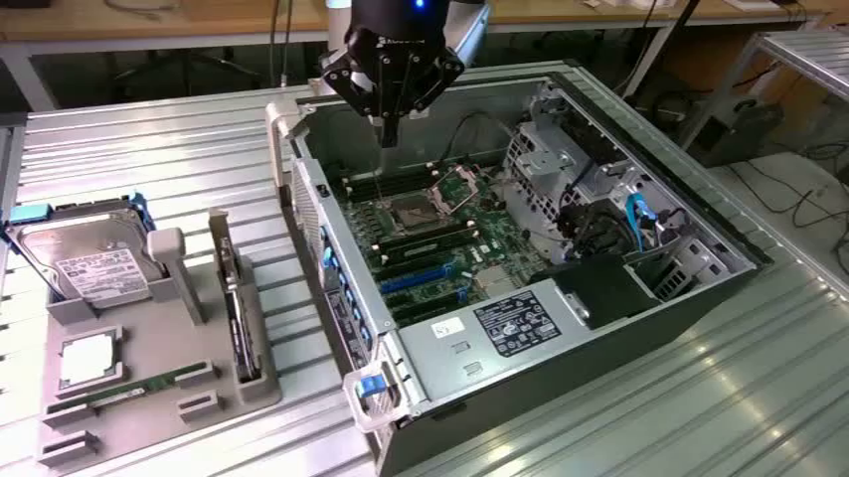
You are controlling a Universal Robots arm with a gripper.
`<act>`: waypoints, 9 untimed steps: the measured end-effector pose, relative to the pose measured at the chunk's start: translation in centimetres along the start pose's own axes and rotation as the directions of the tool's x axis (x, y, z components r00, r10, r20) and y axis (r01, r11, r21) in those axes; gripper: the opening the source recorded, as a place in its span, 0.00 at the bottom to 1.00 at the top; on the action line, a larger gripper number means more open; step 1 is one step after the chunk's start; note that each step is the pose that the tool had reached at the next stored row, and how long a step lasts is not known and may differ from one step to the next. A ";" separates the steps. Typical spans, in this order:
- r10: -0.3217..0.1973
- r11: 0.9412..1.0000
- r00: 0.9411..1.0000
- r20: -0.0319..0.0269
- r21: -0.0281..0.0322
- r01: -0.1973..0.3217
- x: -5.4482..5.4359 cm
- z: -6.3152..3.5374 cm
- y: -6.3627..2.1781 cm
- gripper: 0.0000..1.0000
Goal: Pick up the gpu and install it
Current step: 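Reach for the gpu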
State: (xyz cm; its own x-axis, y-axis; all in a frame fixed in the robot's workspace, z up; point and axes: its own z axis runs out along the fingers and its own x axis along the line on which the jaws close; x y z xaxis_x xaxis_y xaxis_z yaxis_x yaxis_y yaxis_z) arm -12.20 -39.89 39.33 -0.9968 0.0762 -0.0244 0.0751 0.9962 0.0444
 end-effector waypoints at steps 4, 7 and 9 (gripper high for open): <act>0.000 1.000 1.000 0.000 0.000 0.000 0.0 0.00 0.00 0.11; 0.000 1.000 1.000 0.000 0.000 0.000 0.0 0.00 0.00 0.11; 0.000 1.000 1.000 0.000 0.000 0.000 0.0 0.00 0.00 0.11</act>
State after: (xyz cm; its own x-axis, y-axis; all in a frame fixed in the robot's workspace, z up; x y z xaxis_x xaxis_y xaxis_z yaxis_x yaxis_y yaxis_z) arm -12.21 -39.89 39.33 -0.9968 0.0762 -0.0244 0.0751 0.9962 0.0442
